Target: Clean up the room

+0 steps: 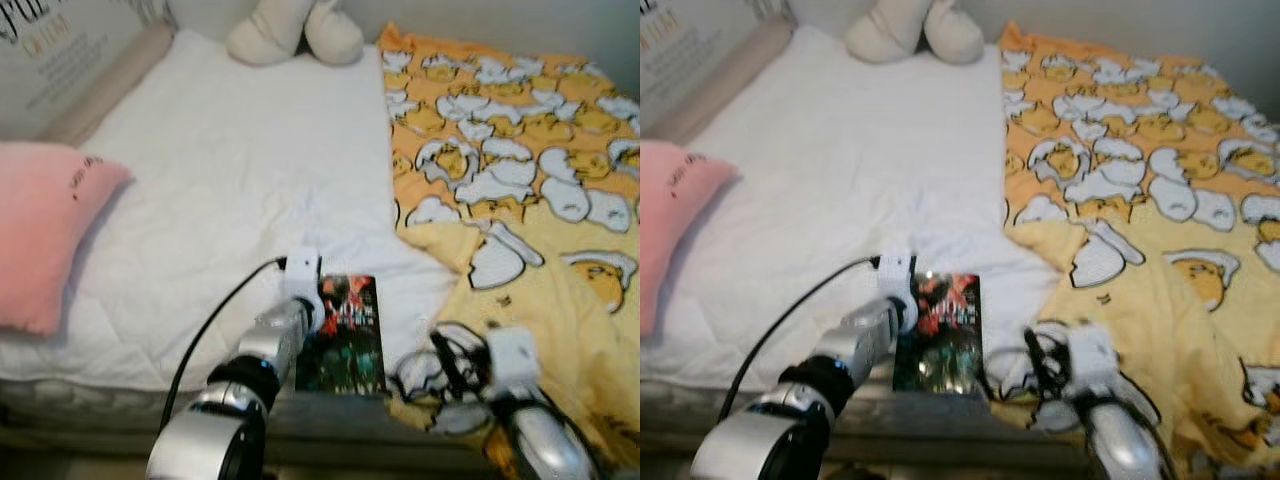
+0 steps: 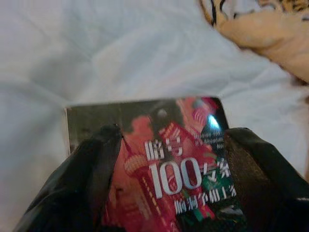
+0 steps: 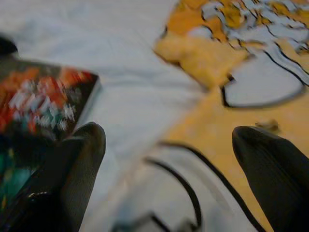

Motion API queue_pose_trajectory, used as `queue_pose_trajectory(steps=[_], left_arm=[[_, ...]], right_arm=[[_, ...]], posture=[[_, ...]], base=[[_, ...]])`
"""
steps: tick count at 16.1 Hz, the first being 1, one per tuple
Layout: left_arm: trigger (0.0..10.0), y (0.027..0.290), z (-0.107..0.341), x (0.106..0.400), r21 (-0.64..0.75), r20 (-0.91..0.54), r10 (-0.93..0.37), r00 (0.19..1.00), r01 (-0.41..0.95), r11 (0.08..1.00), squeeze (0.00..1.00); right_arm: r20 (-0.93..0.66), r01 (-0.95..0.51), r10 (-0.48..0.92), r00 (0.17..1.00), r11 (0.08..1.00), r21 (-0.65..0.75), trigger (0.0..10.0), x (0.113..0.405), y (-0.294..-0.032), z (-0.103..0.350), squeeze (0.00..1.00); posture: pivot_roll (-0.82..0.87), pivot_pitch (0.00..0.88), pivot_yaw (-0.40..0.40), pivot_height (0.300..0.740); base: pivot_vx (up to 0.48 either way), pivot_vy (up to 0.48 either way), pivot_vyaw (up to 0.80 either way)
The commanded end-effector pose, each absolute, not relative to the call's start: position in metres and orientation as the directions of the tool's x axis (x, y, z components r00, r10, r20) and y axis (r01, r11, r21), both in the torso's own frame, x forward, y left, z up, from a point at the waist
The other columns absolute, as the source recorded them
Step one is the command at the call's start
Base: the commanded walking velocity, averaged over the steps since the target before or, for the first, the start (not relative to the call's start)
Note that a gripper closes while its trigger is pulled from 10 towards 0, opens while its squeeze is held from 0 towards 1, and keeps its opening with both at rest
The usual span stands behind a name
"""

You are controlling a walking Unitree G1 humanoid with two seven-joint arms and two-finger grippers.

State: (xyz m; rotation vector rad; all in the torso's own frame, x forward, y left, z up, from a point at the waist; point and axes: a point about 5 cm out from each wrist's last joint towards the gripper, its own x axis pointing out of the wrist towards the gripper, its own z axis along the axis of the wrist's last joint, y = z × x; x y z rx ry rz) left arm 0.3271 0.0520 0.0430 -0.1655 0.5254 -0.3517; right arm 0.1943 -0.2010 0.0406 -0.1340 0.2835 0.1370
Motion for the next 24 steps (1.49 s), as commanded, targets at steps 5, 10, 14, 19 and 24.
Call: queue_pose_trajectory(steps=[5, 10, 14, 19, 24], left_arm=[[10.0, 0.036, 0.038, 0.318, -0.133, -0.438, -0.324, 0.838, 0.296, 0.946, 0.0], [10.0, 0.061, 0.042, 0.322, 0.031, -0.328, -0.157, 0.932, 0.177, 0.984, 0.0], [10.0, 0.068, 0.05, 0.322, 0.016, -0.234, -0.123, 0.964, 0.13, 0.991, 0.0], [10.0, 0.078, 0.049, 0.322, 0.1, -0.226, -0.11, 0.968, 0.135, 0.986, 0.0], [10.0, 0.077, 0.026, 0.306, 0.188, -0.303, -0.104, 0.947, 0.166, 0.968, 0.0]], right_arm=[[-0.331, -0.192, 0.145, 0.933, 0.974, -0.116, 10.0, 0.175, -0.201, 0.047, 0.0], [-0.344, -0.358, 0.306, 0.888, 0.929, -0.095, 10.0, 0.163, -0.187, 0.045, 0.0], [-0.443, -0.526, 0.492, 0.75, 0.849, 0.053, 10.0, 0.148, -0.167, 0.027, 0.0], [-0.495, -0.54, 0.486, 0.721, 0.841, 0.039, 10.0, 0.134, -0.173, 0.012, 0.0], [-0.455, -0.476, 0.479, 0.751, 0.87, 0.129, 10.0, 0.134, -0.165, 0.019, 0.0]], posture=[[-0.21, 0.091, -0.108, 0.74], [-0.19, 0.118, -0.121, 0.74], [-0.17, 0.129, -0.11, 0.74], [-0.14, 0.144, -0.104, 0.74], [-0.17, 0.155, -0.104, 0.74]], base=[[0.0, 0.0, 0.0], [0.0, 0.0, 0.0], [0.0, 0.0, 0.0], [0.0, 0.0, 0.0], [0.0, 0.0, 0.0]])
